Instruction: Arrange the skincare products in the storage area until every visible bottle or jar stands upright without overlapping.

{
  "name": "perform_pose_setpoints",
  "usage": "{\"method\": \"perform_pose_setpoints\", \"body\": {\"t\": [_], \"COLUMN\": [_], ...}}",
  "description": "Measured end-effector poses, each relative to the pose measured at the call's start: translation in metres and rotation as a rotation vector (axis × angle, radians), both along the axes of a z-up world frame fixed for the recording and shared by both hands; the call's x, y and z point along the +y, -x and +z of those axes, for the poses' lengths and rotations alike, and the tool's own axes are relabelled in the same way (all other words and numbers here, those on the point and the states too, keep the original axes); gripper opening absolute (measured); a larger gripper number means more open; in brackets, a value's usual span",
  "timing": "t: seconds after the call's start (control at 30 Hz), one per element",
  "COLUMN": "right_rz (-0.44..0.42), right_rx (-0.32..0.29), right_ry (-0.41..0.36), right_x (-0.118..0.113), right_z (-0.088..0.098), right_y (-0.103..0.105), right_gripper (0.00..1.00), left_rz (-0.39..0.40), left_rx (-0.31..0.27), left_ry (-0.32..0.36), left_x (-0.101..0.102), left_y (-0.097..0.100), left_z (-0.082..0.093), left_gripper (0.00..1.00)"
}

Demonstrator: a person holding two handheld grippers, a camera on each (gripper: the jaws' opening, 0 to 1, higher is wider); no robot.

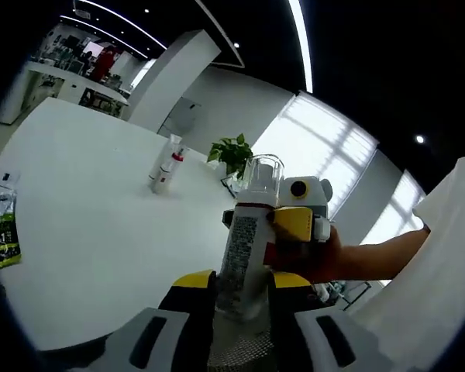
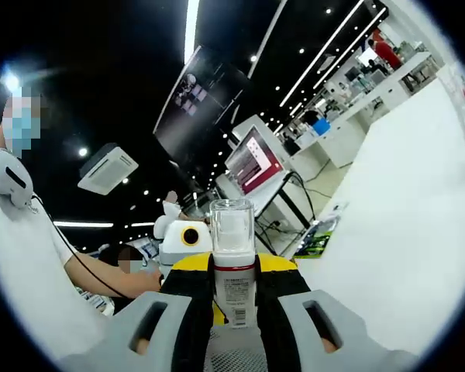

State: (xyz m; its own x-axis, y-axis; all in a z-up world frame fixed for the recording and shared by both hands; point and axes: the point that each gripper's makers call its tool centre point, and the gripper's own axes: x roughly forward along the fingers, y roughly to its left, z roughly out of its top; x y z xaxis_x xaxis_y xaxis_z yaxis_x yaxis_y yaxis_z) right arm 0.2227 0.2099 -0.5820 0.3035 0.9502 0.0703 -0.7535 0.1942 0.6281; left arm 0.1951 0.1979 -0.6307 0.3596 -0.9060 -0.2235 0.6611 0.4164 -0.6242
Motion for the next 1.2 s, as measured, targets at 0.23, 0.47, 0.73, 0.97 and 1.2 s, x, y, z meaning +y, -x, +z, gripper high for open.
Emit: {"method": "perform_pose_setpoints", "body": {"t": [0.23, 0.47, 0.73, 0.97, 1.2], "right_rz": [-0.082, -0.141, -0.149, -0.18, -0.177], "right_rx": [-0.047, -0.046, 0.017, 0.084, 0.183], "right_ry": [0.049, 0.126, 0.144, 0.172, 0.219], "right_x": [-0.002, 0.0, -0.001, 0.001, 0.002], "right_z": [-0.004, -0.014, -0.022, -0.034, -0.049], "right_y": [-0.012, -0.019, -0.024, -0.032, -0.029], "right_gripper": [0.19, 0.23, 0.22, 0.24, 0.25], "left_rz": [0.054, 0.122, 0.143, 0.166, 0.171], "left_rx": [-0.053, -0.166, -0.304, -0.308, -0.299], "left_ry": [-0.052, -0.16, -0.307, -0.332, -0.375], "left_x": [0.002, 0.008, 0.008, 0.012, 0.011], "left_y": [-0.008, -0.018, -0.024, -0.027, -0.028], "left_z": [-0.004, -0.01, -0.022, -0.023, -0.03], "left_gripper": [0.25, 0.24, 0.24, 0.23, 0.24]}}
